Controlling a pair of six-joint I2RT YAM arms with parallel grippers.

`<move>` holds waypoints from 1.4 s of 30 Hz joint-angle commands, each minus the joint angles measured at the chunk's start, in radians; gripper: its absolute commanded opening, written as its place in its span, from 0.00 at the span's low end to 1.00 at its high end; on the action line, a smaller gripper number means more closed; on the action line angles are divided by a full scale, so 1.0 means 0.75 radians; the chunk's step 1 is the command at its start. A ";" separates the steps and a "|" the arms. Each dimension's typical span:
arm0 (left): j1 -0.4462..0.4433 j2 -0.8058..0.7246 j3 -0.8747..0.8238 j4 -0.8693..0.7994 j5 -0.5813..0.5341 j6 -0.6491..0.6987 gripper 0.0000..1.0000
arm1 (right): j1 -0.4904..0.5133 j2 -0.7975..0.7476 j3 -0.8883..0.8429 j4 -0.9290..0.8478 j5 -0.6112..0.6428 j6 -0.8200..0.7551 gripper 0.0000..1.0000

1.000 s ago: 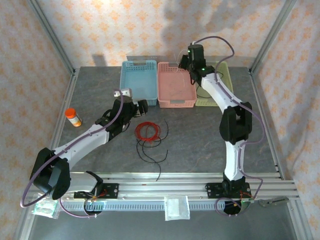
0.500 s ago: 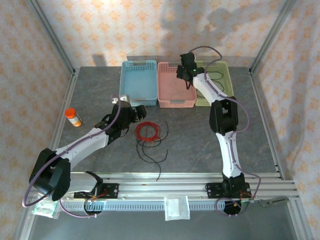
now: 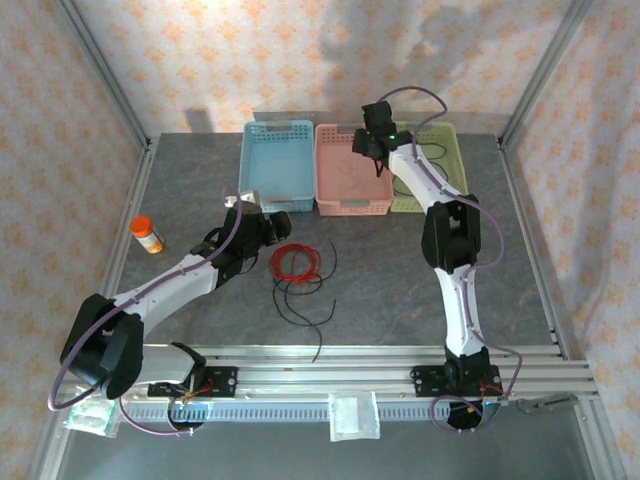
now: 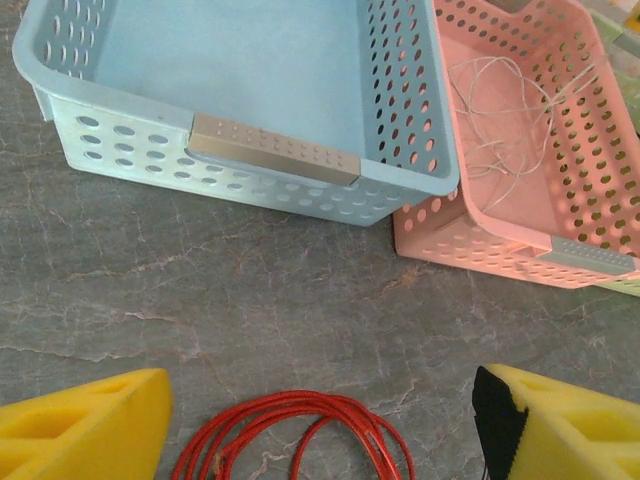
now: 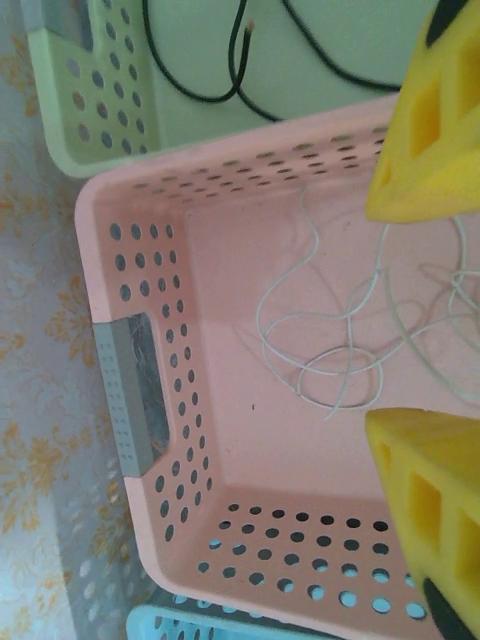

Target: Untangle the cables

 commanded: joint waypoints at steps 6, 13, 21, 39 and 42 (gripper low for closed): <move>0.006 0.049 0.050 -0.044 0.031 0.016 0.79 | 0.038 -0.336 -0.301 -0.055 -0.014 -0.051 0.71; 0.005 0.082 0.079 -0.080 0.061 0.060 0.76 | 0.040 -0.590 -0.546 0.092 -0.066 -0.036 0.72; -0.003 0.051 0.053 -0.285 0.033 0.032 0.69 | 0.133 -0.906 -1.015 0.261 -0.231 0.030 0.63; -0.132 0.056 -0.116 -0.311 0.029 -0.171 0.72 | 0.453 -0.917 -1.554 0.536 -0.232 0.065 0.54; -0.133 0.081 -0.121 -0.284 0.040 -0.187 0.75 | 0.469 -0.861 -1.549 0.566 -0.234 0.063 0.54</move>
